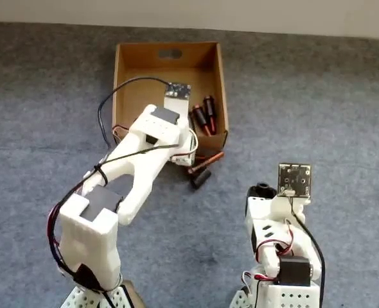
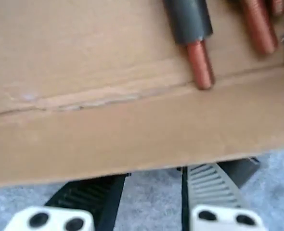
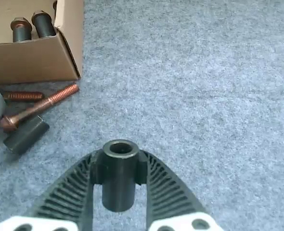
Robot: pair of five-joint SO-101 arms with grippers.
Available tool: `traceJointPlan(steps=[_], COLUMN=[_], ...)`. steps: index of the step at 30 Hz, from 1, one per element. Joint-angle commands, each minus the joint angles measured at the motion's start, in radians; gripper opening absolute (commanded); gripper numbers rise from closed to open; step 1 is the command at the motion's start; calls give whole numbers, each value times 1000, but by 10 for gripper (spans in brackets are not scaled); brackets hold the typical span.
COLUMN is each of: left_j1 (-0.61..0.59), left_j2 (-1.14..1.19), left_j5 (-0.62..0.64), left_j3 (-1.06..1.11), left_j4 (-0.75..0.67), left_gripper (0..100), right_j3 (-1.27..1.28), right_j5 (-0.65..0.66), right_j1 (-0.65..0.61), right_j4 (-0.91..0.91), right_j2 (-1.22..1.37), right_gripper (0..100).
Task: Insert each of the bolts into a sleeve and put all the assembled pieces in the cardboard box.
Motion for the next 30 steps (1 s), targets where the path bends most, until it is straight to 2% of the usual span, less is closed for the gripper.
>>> traceJointPlan(steps=[1,7,17,22,30], left_j1=[2,4,137,122,114], left_j2=[-96,-170,-168,-168,-168], left_j5=[2,2,12,106,117], left_j3=[-38,-35,13,90,153], left_j4=[44,44,5,-64,-63], left_gripper=[189,190,189,191,189], right_j3=[-7,-7,-7,-7,-7], right_j5=[-6,-6,-6,-6,-6], right_j1=[7,7,7,7,7], right_j4=[-2,-2,-2,-1,-1], right_j2=[-8,-8,-8,-8,-8], right_gripper=[5,5,5,5,5])
